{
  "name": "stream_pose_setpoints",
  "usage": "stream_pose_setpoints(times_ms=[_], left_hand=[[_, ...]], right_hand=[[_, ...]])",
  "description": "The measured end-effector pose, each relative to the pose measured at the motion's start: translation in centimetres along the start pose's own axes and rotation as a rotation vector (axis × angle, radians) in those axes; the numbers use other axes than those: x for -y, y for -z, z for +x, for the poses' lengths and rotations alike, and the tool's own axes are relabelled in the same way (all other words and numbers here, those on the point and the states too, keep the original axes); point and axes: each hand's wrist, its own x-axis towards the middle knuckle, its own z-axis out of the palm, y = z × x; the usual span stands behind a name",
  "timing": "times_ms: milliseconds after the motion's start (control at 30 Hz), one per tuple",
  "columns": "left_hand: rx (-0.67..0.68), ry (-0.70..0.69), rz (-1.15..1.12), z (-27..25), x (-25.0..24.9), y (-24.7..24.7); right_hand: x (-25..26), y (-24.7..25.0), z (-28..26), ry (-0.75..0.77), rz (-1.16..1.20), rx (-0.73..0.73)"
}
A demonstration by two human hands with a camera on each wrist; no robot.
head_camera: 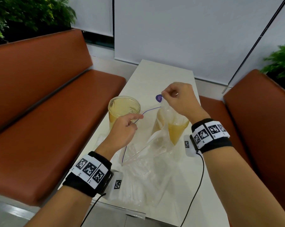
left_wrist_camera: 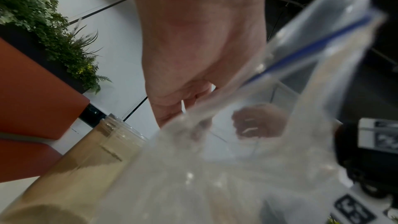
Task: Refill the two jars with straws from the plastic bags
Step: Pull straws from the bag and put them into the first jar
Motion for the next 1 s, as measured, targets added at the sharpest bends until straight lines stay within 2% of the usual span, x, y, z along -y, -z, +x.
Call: stream_pose_setpoints(times_ms=[33, 67, 200, 267, 333, 433, 567, 700, 800, 933, 1000], left_hand=[[-0.002, -0.008, 0.005, -0.1, -0.1, 0.0], [-0.002, -0.018, 0.012, -0.1, -0.2, 0.0], [0.045, -0.071, 0.03, -0.5, -0.9, 0.1], [0.073, -0.09, 0.024, -0.6, -1.1, 0.2], [0.098, -0.099, 0.025, -0.7, -1.0, 0.2], [0.127, -0.108, 0.046, -0.9, -0.8, 0.3], [0.133, -0.123, 0.065, -1.3, -0.3, 0.6], [0.112, -0.098, 0.026, -1.4, -0.7, 0.9], [0.055, -0.109, 0.007, -1.2, -0.9, 1.1], [0.016, -0.064, 0.031, -1.1, -0.8, 1.7], [0.011, -0.036, 0.018, -1.0, -0.5, 1.8]], right_hand=[[1.6, 0.3, -0.4, 0.022, 0.044, 0.098], [3.5, 0.3, -1.0, 0.031, 0.013, 0.26], [6.0, -3.2, -3.7, 0.01, -0.428, 0.886], [6.2, -5.0, -4.9, -0.077, -0.505, 1.095], [6.2, -6.2, -5.8, -0.108, -0.466, 1.195], [5.5, -7.6, -7.0, -0.115, -0.33, 1.25], [4.2, -8.2, -7.9, -0.189, 0.058, 1.237], [3.3, -7.9, -8.3, -0.292, 0.222, 1.276], [2.6, -7.2, -8.2, -0.335, 0.263, 1.226], [1.9, -6.3, -7.9, -0.332, 0.446, 1.18], [2.2, -5.6, -7.6, -0.302, 0.534, 1.089]])
